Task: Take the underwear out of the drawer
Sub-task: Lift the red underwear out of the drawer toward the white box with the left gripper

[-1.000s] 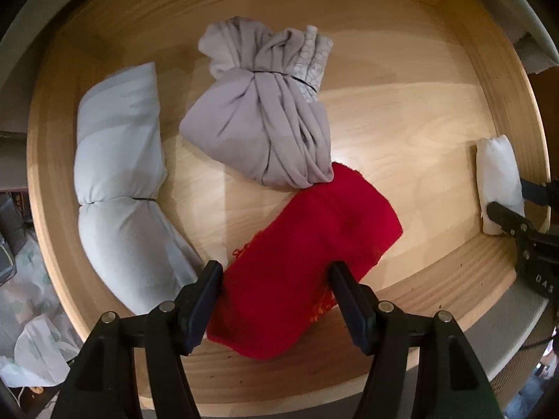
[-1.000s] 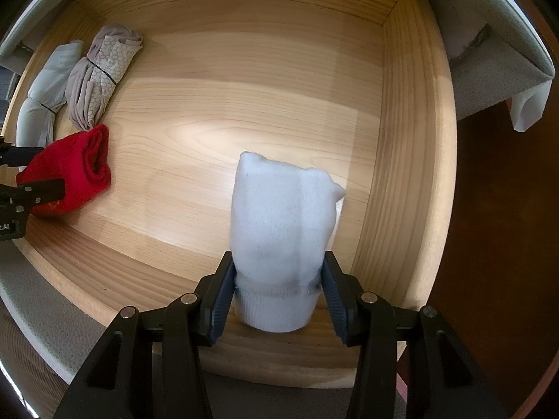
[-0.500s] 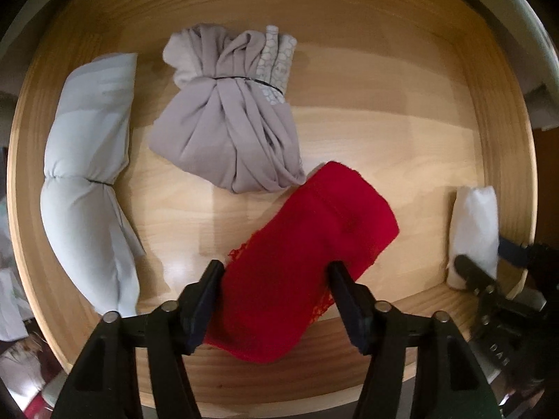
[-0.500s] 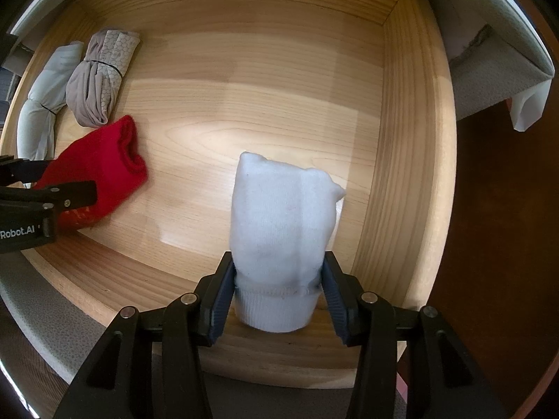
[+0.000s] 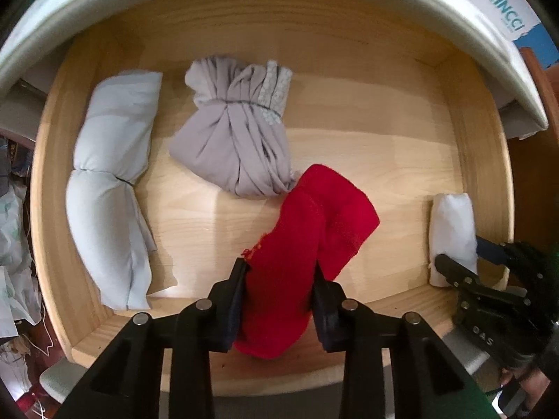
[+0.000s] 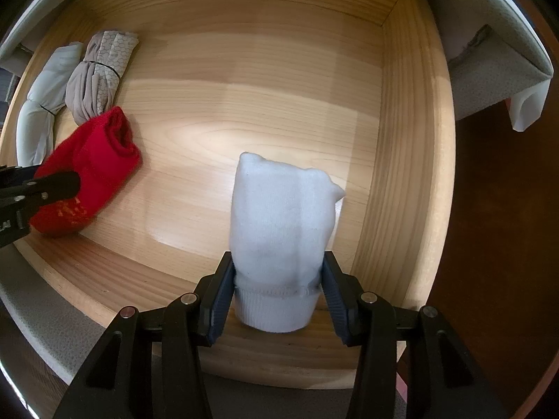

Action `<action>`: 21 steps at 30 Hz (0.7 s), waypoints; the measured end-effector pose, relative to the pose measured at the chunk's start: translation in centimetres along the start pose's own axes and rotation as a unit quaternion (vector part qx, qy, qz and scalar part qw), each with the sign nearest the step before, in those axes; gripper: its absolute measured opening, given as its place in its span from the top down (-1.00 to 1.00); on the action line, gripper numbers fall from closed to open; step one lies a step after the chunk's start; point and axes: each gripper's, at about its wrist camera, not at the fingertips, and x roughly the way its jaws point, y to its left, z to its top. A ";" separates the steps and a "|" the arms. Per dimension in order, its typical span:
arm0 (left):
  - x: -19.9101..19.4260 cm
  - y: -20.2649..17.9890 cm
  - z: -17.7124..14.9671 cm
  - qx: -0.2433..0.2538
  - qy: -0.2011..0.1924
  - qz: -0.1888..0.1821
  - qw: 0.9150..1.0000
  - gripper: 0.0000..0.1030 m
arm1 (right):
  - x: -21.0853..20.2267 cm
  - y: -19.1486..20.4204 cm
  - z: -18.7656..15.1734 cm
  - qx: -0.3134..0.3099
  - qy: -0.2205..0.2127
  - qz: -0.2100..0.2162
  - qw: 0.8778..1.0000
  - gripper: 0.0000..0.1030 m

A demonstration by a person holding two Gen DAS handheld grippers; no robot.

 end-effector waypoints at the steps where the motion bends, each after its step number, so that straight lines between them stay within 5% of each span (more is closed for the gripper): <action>1: -0.5 -0.1 -0.2 0.002 -0.005 0.001 1.000 0.35 | 0.0 0.0 0.0 0.000 0.000 0.000 1.000 0.14; 21: -11.7 3.4 -2.7 -0.002 -0.071 -0.022 0.997 0.35 | 0.0 0.3 0.1 -0.001 -0.001 -0.002 1.000 0.14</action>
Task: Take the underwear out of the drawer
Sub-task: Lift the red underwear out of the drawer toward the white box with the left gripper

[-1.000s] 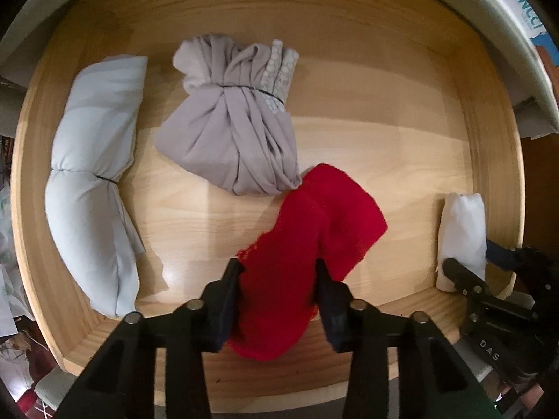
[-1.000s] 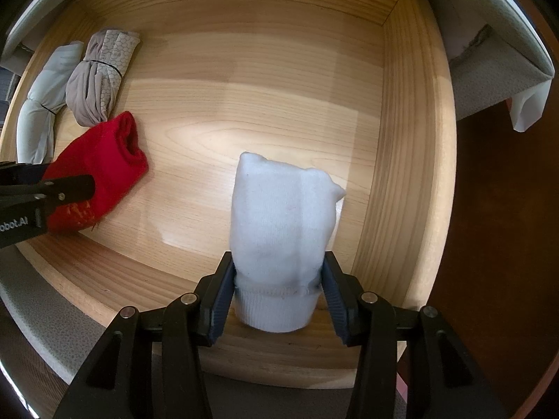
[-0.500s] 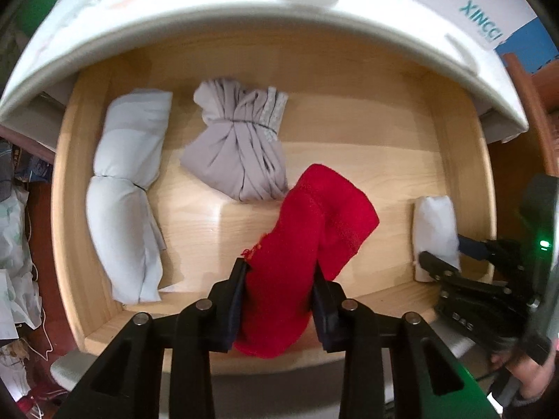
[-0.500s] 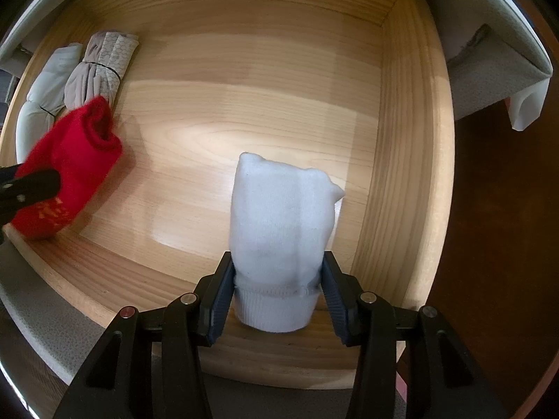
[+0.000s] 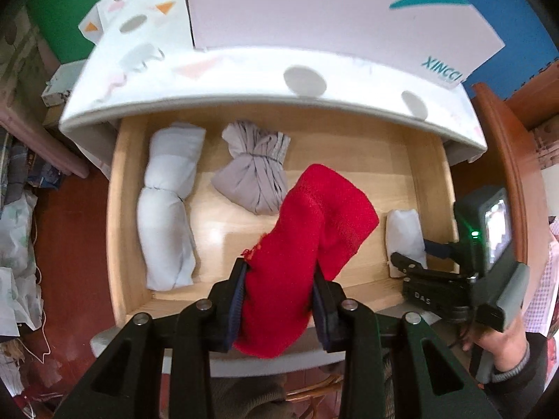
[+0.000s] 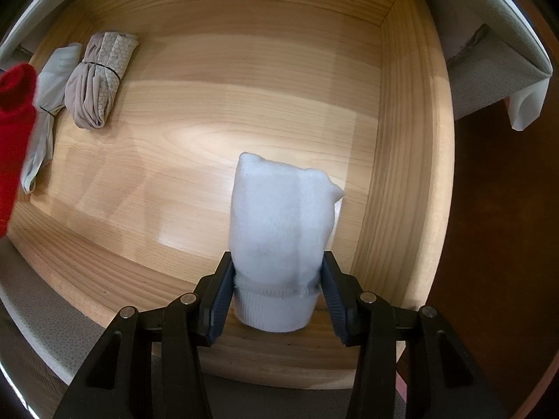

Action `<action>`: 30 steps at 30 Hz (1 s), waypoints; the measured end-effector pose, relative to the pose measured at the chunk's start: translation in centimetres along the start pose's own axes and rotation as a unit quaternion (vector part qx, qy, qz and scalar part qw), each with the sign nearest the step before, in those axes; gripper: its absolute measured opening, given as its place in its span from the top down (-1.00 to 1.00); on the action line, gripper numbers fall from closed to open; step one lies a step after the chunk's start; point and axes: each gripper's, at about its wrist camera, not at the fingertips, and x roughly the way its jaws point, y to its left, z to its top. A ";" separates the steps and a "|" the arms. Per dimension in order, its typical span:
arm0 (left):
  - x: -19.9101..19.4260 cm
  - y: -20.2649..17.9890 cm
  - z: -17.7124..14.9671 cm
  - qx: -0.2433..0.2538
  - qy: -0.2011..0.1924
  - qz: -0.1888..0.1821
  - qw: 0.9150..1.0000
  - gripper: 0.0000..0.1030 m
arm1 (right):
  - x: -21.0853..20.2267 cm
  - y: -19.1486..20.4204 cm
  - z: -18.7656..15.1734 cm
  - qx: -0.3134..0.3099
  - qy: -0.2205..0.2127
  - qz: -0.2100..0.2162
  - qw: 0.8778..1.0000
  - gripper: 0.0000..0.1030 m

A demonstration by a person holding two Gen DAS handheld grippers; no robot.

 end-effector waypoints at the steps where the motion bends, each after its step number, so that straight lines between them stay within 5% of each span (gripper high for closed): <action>1: -0.4 -0.1 0.0 0.001 -0.004 0.000 1.000 0.35 | 0.0 0.1 0.0 -0.001 0.000 -0.001 1.000 0.14; 18: -10.2 -0.6 2.6 0.012 -0.110 0.021 0.994 0.35 | 0.0 0.2 -0.1 -0.001 0.000 -0.002 1.000 0.14; 30: -15.0 -0.5 7.3 -0.014 -0.164 0.031 0.986 0.35 | 0.1 0.1 -0.2 0.000 -0.001 -0.001 1.000 0.14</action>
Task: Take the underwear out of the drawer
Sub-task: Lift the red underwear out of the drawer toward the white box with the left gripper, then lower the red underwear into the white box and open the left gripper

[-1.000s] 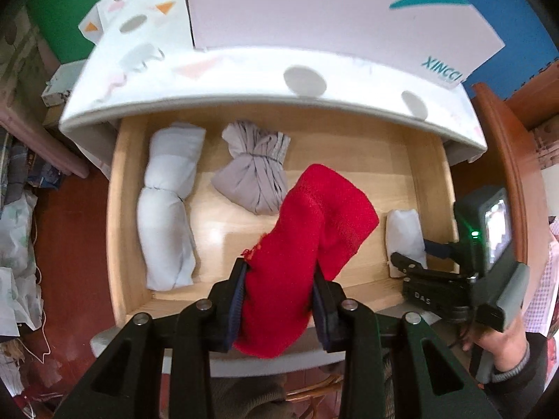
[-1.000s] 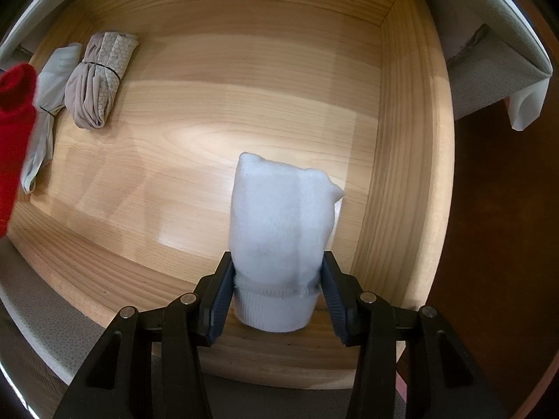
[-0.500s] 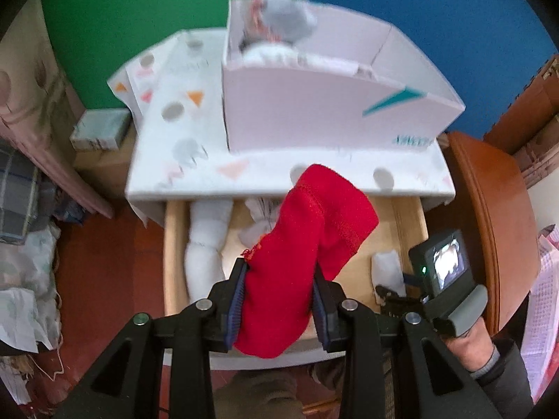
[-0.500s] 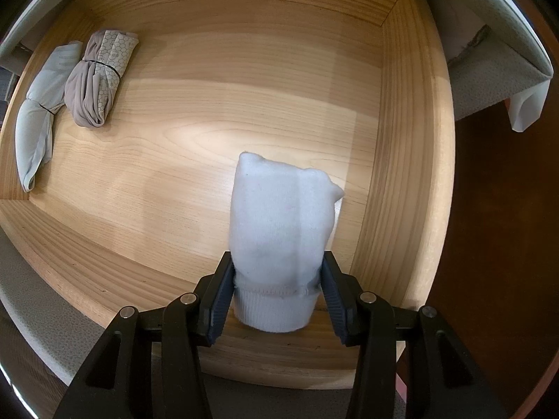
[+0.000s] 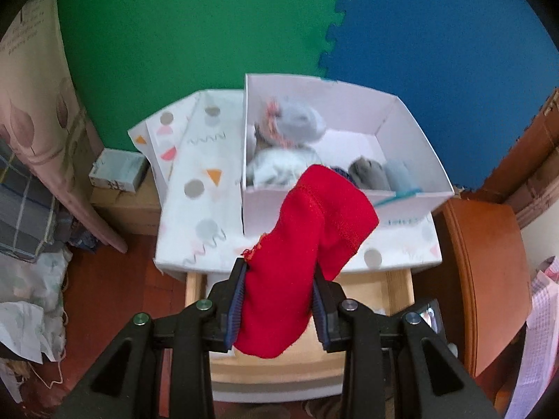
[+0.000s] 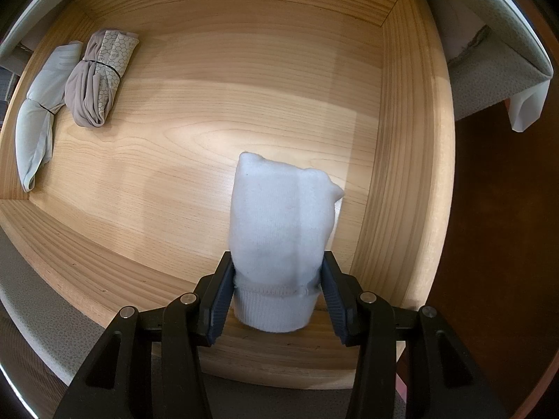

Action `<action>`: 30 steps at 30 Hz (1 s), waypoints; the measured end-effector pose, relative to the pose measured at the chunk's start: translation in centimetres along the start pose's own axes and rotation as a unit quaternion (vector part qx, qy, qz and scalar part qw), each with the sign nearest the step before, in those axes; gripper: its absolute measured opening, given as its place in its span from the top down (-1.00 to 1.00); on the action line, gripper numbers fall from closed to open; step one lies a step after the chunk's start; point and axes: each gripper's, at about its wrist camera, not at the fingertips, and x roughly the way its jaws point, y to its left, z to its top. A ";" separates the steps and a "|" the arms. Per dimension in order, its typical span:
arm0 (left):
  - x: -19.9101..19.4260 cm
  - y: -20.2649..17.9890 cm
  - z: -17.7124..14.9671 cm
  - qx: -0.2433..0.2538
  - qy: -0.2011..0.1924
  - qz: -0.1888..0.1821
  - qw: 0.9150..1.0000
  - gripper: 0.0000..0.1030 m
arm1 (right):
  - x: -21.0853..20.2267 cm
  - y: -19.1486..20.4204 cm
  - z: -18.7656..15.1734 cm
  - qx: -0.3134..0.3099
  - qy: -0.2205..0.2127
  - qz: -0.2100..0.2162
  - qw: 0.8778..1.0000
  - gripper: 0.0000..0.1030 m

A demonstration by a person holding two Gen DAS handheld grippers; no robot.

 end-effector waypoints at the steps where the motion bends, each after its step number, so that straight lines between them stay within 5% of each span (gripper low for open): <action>1: -0.2 -0.1 0.6 -0.002 -0.005 0.001 1.000 0.35 | 0.0 0.0 0.0 0.000 0.000 0.000 1.000 0.14; 13: 1.6 -2.2 7.7 0.003 -0.030 0.024 0.999 0.35 | 0.0 0.0 0.1 0.001 -0.003 0.005 1.000 0.14; 30: 7.7 -5.5 10.5 0.019 -0.014 0.020 1.000 0.35 | 0.3 -0.1 0.2 0.001 -0.004 0.005 1.000 0.14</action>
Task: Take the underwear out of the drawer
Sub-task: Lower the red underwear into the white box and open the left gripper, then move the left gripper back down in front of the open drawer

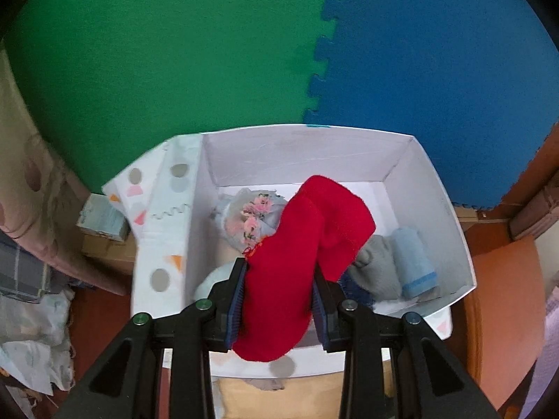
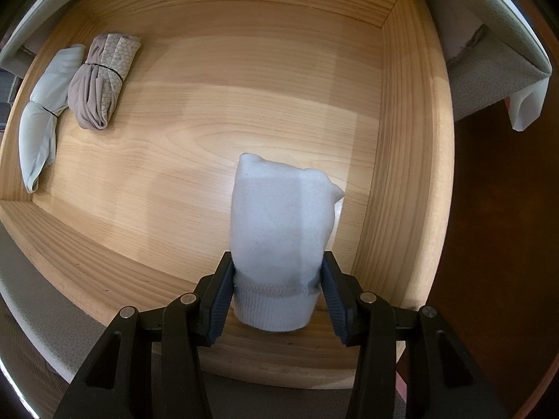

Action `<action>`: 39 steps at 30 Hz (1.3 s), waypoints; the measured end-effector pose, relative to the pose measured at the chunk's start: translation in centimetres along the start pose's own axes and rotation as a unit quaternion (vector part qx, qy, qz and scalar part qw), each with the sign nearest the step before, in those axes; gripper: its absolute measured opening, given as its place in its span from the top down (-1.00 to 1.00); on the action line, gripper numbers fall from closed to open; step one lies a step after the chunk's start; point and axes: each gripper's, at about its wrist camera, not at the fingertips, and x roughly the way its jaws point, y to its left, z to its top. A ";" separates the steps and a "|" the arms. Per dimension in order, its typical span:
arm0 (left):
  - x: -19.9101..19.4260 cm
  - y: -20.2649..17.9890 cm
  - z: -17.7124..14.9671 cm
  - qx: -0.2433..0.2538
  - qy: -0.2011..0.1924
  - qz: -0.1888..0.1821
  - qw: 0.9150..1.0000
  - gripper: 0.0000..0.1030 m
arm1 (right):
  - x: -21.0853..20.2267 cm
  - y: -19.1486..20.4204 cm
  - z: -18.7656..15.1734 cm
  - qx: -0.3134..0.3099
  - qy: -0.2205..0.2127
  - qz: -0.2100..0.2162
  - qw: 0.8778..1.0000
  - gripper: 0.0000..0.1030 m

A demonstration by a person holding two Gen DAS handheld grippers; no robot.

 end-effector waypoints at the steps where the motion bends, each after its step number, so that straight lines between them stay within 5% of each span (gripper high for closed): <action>1: 0.2 -0.3 0.0 0.000 0.002 -0.004 1.000 0.34 | 0.0 0.1 0.0 -0.001 0.000 -0.001 1.000 0.14; 13: -1.1 -1.6 -0.5 0.016 0.005 -0.031 0.999 0.17 | -0.3 1.7 0.3 -0.001 0.002 -0.006 1.000 0.14; 22: -3.6 -1.3 -2.3 0.054 0.000 -0.001 0.999 0.09 | -0.6 1.4 0.4 -0.001 0.003 -0.006 1.000 0.14; 31: -4.3 2.6 -7.9 0.091 0.029 0.046 0.994 0.07 | -0.5 1.6 0.6 0.001 0.005 -0.008 1.000 0.14; 39: -1.2 7.6 -15.5 0.028 0.078 0.052 0.995 0.06 | -0.7 1.9 0.9 0.003 0.007 -0.009 1.000 0.14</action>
